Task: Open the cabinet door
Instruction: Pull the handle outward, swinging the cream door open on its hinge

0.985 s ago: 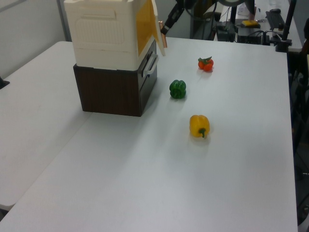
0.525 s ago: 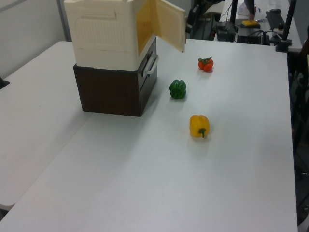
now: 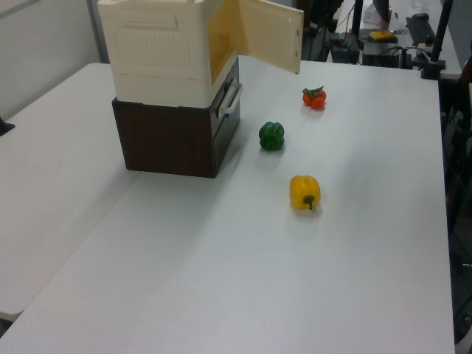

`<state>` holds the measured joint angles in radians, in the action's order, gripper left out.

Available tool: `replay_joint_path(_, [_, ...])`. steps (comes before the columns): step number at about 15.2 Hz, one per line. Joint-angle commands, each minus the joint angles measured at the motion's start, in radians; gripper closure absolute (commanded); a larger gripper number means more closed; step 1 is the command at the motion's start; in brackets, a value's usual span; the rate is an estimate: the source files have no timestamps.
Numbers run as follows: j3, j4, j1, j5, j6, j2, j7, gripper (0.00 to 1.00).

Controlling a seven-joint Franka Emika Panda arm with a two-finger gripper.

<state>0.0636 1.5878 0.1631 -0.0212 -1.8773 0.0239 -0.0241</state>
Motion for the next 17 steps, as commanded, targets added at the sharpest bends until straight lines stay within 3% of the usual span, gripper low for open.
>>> replay_joint_path(1, [-0.027, 0.031, -0.004, 0.035, 0.004, -0.024, 0.001, 0.02])
replay_joint_path(4, [-0.027, 0.029, -0.014, 0.086, -0.016, -0.019, 0.000, 0.01])
replay_joint_path(10, [-0.016, 0.032, -0.024, 0.086, -0.094, -0.004, -0.007, 0.01])
replay_joint_path(17, [-0.082, 0.032, -0.008, 0.070, -0.083, -0.009, 0.050, 0.01])
